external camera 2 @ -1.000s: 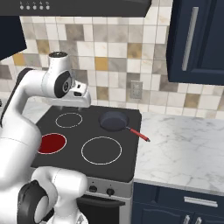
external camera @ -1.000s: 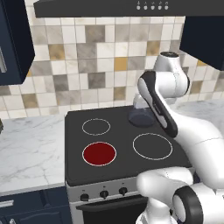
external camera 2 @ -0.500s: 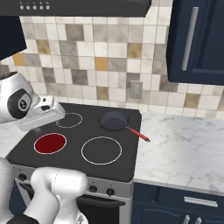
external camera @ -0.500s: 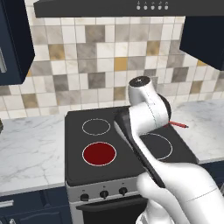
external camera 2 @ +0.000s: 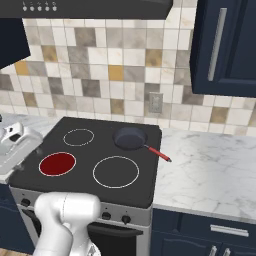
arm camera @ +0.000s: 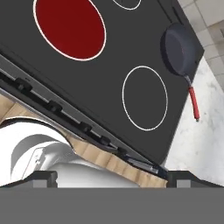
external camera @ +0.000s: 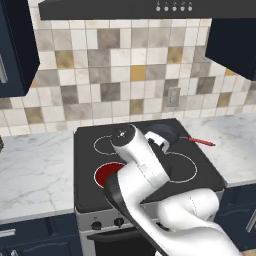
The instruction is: Turn off the front left burner of the stove.
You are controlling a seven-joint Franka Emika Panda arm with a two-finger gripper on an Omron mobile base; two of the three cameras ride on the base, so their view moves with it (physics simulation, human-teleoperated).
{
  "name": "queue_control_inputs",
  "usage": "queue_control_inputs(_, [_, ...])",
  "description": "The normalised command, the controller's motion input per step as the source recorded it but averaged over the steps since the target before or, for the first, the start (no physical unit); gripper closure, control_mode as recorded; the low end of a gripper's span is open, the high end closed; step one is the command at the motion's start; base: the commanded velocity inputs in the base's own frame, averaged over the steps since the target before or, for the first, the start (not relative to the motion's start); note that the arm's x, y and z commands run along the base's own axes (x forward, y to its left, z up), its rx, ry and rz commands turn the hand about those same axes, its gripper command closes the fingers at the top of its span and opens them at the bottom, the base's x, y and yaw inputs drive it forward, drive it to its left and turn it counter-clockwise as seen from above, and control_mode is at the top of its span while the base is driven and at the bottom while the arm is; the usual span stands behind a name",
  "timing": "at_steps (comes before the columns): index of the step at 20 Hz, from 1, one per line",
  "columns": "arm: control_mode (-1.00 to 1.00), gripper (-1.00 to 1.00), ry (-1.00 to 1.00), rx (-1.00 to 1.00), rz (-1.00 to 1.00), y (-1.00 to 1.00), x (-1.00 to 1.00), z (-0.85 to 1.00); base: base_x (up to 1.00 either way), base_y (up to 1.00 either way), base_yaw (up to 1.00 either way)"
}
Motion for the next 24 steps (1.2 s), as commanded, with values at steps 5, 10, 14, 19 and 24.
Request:
queue_control_inputs(5, [-1.00,-1.00,0.00,-0.10,0.13,0.25,-0.26,-0.14,0.00,0.00,0.00])
queue_control_inputs(10, [-1.00,-1.00,0.00,-0.05,0.12,0.24,-0.28,-0.15,0.00,0.00,0.00])
queue_control_inputs(14, [-1.00,-1.00,0.00,-0.03,0.09,0.31,-0.19,-0.12,0.00,0.00,0.00])
queue_control_inputs(19, [-1.00,-1.00,0.00,-0.05,0.10,0.23,-0.19,-0.16,0.00,0.00,0.00])
queue_control_inputs(24, [-1.00,-1.00,0.00,-0.09,0.06,0.35,-0.11,-0.29,0.00,0.00,0.00])
